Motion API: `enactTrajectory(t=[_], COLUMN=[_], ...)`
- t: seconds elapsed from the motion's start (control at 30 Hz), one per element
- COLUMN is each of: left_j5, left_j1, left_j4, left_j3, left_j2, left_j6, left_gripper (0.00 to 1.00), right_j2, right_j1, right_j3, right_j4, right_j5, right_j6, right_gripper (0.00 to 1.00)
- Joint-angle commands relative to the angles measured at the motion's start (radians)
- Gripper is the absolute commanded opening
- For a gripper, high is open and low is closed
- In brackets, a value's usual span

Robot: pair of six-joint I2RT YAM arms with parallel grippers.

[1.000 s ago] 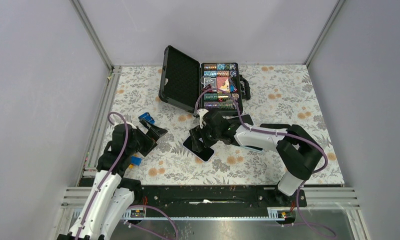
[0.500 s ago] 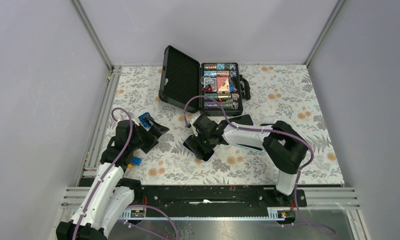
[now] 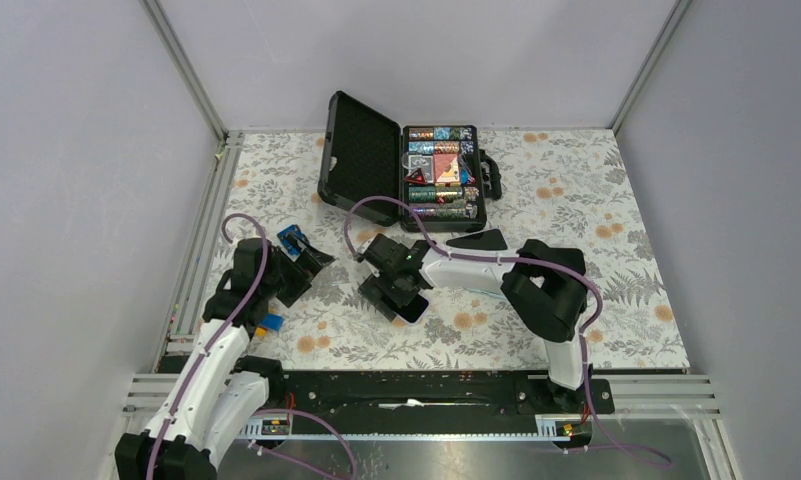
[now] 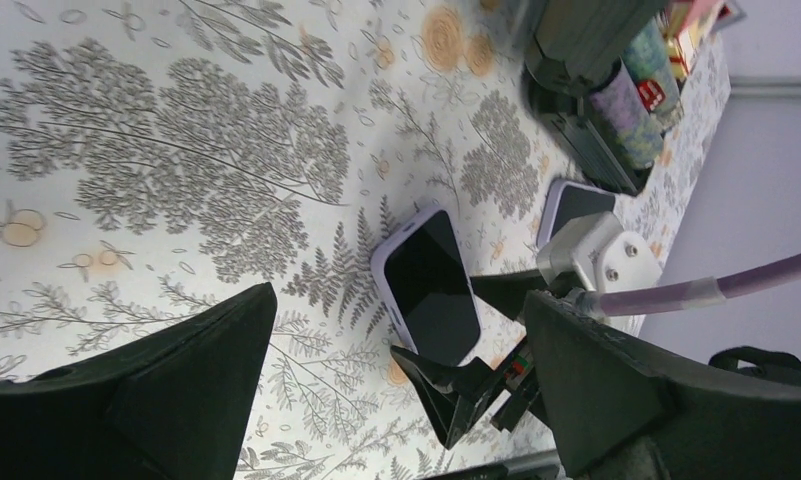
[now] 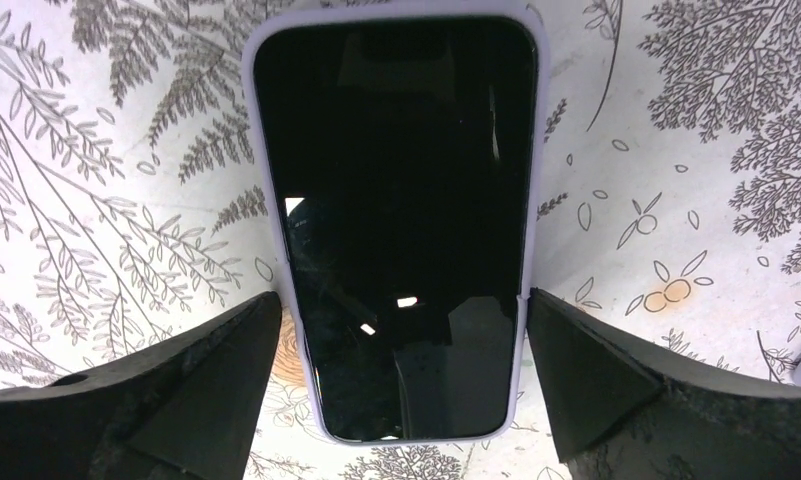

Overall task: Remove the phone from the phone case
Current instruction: Pick up the phone at the center of the board.

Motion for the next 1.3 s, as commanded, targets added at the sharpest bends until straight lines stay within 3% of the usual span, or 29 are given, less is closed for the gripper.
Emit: enactTrajectory(t=[0.0, 0.17, 0.3, 0.47, 0.7, 0.9, 1.13, 1.27], left_j5=[-0.082, -0.055, -0.018, 0.080, 0.206, 0.208, 0.185, 0.188], left_j1=[0.032, 0.040, 0.040, 0.039, 0.014, -0.084, -0.159, -0.200], left_j4=[0.004, 0.025, 0.050, 0.169, 0.346, 0.451, 0.569, 0.633], left_j3=[0.012, -0.004, -0.030, -0.095, -0.127, -0.117, -0.125, -0.121], left_j2=[-0.024, -0.020, 0.000, 0.037, 0.163, 0.321, 0.443, 0.517], left_j6=[-0.027, -0.019, -0.032, -0.069, -0.061, -0.074, -0.122, -0.144], left_gripper=[0.99, 0.99, 0.99, 0.99, 0.95, 0.93, 0.89, 0.79], right_j2=[0.092, 0.124, 0.088, 0.002, -0.101, -0.120, -0.125, -0.119], right_j1=[0.003, 0.003, 0.003, -0.026, -0.105, -0.169, -0.198, -0.199], right_j3=[0.030, 0.064, 0.047, -0.001, -0.062, -0.110, -0.150, -0.176], right_j4=[-0.097, -0.135, -0.102, -0.027, 0.064, 0.168, 0.265, 0.327], right_j5=[0.024, 0.027, 0.019, -0.058, -0.280, -0.460, -0.559, -0.580], right_j6=[0.034, 0.054, 0.084, 0.143, 0.222, 0.299, 0.354, 0.390], right_gripper=[0.94, 0.64, 0.54, 0.51, 0.51, 0.49, 0.49, 0.49])
